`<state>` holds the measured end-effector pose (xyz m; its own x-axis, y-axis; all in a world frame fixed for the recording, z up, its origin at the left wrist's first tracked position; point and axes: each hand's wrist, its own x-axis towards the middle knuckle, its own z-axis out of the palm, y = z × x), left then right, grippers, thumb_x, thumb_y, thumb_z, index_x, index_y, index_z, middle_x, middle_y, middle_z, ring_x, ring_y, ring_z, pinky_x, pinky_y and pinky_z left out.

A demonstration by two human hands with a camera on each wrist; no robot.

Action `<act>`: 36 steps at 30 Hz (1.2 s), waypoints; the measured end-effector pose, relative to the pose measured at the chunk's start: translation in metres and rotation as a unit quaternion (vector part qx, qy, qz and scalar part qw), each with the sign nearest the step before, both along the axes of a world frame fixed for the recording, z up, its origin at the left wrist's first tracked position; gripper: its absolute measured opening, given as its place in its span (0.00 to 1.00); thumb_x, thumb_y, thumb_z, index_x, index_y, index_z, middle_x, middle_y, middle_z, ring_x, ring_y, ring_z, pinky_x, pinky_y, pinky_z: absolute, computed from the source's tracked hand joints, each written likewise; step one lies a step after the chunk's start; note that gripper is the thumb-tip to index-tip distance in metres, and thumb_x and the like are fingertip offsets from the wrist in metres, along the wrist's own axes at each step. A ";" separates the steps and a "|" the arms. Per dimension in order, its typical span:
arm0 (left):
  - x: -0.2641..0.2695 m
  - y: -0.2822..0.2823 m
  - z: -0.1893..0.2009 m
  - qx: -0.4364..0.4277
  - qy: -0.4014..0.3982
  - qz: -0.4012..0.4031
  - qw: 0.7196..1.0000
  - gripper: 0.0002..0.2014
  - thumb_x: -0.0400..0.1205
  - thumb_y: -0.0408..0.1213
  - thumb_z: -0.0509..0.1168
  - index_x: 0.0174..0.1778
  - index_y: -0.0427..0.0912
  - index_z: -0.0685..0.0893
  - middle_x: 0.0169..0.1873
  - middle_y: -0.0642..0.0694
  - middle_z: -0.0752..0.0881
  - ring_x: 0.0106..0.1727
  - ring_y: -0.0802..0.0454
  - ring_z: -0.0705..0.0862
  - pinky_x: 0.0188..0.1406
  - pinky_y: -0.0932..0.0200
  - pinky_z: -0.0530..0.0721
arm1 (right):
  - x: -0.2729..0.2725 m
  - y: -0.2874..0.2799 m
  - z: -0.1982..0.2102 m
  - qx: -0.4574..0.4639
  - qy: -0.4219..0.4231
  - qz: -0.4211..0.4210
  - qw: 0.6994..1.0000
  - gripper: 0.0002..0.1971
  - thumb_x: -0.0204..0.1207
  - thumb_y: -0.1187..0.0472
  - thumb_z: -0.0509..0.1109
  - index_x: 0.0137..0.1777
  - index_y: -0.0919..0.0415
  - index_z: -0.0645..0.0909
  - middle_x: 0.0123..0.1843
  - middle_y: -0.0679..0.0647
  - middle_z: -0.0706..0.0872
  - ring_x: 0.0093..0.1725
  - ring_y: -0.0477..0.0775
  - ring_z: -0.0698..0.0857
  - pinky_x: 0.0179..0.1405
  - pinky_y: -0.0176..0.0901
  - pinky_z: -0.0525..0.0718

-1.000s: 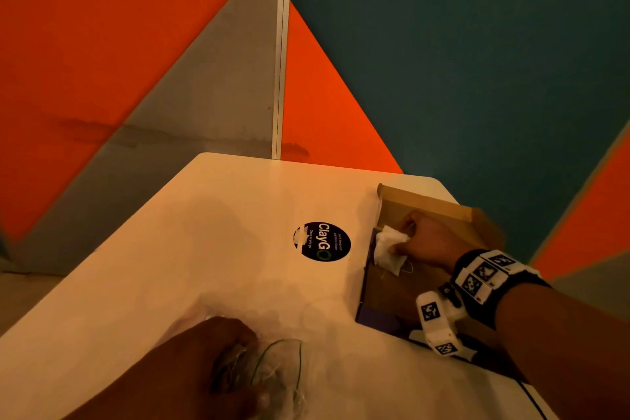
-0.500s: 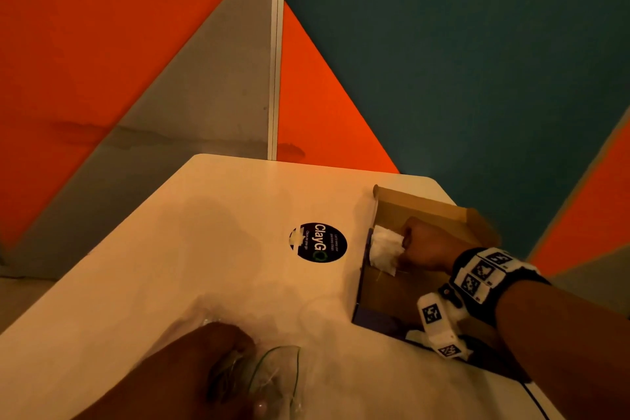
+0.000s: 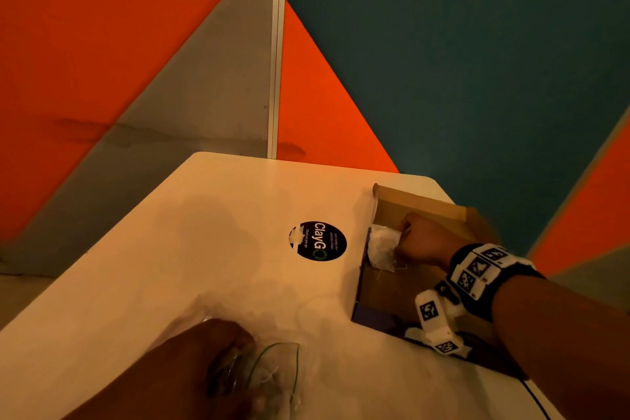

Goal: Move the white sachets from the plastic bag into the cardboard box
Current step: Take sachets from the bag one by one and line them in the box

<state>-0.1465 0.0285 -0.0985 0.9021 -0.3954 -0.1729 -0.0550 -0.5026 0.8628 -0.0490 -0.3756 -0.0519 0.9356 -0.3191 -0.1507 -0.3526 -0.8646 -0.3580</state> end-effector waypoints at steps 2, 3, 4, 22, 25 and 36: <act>-0.008 0.004 0.002 0.063 -0.096 -0.038 0.993 0.23 0.77 0.47 0.74 0.67 0.48 0.82 0.68 0.48 0.84 0.66 0.52 0.82 0.73 0.63 0.73 | 0.000 -0.001 -0.001 -0.001 -0.001 0.000 1.000 0.24 0.61 0.59 0.82 0.52 0.50 0.73 0.49 0.55 0.87 0.50 0.57 0.86 0.53 0.55 0.89; -0.014 0.002 0.005 0.064 -0.142 -0.042 0.987 0.20 0.80 0.47 0.72 0.68 0.55 0.81 0.64 0.60 0.84 0.62 0.64 0.82 0.65 0.75 0.74 | 0.000 -0.001 -0.001 -0.004 -0.002 -0.001 1.000 0.24 0.63 0.57 0.81 0.55 0.51 0.73 0.49 0.55 0.87 0.50 0.57 0.87 0.51 0.54 0.90; -0.021 -0.002 0.012 0.070 -0.145 -0.058 0.985 0.17 0.81 0.46 0.72 0.62 0.68 0.79 0.57 0.70 0.84 0.56 0.74 0.81 0.56 0.81 0.75 | 0.000 -0.002 -0.002 -0.005 -0.006 0.001 1.000 0.24 0.64 0.56 0.81 0.56 0.52 0.73 0.49 0.55 0.87 0.48 0.57 0.87 0.49 0.52 0.90; -0.033 -0.009 0.046 0.177 -0.114 -0.074 0.975 0.19 0.69 0.65 0.70 0.55 0.74 0.78 0.51 0.68 0.85 0.51 0.70 0.83 0.54 0.68 0.83 | -0.037 0.025 0.024 0.014 0.097 0.091 0.991 0.08 0.79 0.56 0.70 0.54 0.51 0.90 0.49 0.53 0.91 0.48 0.55 0.90 0.52 0.47 0.91; -0.032 -0.007 0.044 0.143 -0.091 -0.067 0.983 0.11 0.79 0.56 0.69 0.55 0.68 0.77 0.47 0.60 0.87 0.46 0.61 0.87 0.50 0.60 0.86 | -0.065 0.052 0.048 -0.029 0.014 0.126 0.991 0.09 0.81 0.53 0.69 0.46 0.53 0.89 0.41 0.51 0.91 0.37 0.49 0.89 0.35 0.41 0.86; -0.038 -0.011 0.045 0.137 -0.124 -0.033 0.982 0.07 0.80 0.47 0.68 0.48 0.56 0.76 0.47 0.49 0.88 0.48 0.48 0.87 0.51 0.42 0.86 | -0.187 0.201 0.011 -0.096 -0.009 0.369 0.924 0.14 0.84 0.54 0.63 0.61 0.58 0.85 0.56 0.56 0.87 0.52 0.58 0.85 0.43 0.40 0.76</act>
<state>-0.1846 0.0178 -0.0535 0.9042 -0.4231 -0.0592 -0.2861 -0.7025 0.6517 -0.2364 -0.1741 -0.0410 0.9112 0.3876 -0.1398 0.3629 -0.9156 -0.1732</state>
